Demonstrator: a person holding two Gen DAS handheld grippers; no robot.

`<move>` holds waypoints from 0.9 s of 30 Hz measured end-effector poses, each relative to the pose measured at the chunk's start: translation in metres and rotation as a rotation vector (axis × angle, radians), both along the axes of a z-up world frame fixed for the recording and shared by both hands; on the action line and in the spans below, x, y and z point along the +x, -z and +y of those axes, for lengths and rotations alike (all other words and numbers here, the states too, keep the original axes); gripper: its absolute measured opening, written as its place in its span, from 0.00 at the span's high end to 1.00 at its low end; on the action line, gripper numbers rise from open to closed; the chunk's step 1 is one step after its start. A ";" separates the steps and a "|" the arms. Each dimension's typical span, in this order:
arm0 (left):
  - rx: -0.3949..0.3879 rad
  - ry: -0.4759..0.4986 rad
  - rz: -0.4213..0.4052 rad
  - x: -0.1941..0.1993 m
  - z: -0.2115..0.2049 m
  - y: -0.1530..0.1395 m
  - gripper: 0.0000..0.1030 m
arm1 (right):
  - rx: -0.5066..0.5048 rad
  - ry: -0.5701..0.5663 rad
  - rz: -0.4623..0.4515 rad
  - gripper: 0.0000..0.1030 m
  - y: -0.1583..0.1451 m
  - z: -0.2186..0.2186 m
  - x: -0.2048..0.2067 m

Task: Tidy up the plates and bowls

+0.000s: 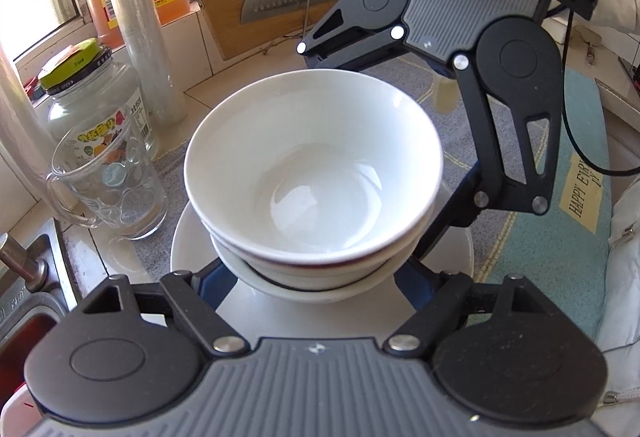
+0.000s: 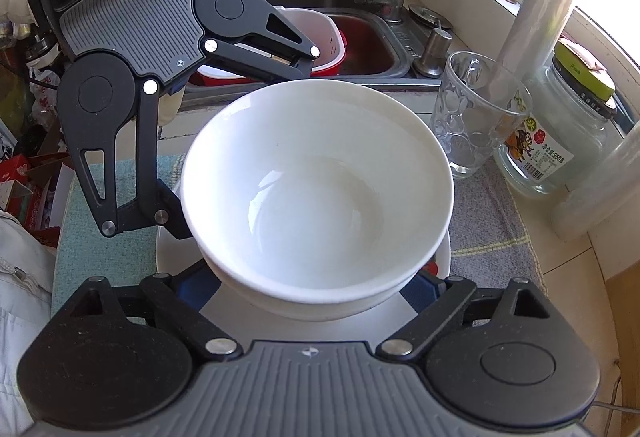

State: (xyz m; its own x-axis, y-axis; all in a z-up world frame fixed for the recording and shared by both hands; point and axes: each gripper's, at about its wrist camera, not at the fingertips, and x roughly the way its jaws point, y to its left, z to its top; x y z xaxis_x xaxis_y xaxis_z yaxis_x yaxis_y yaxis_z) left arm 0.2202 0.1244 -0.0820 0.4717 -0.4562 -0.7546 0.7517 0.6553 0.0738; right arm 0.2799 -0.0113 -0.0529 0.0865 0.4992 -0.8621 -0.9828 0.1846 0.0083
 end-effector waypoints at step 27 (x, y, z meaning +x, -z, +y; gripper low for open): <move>-0.194 -0.809 -0.097 -0.102 -0.009 -0.049 0.01 | 0.040 1.048 -0.061 0.00 -0.041 -0.084 -0.082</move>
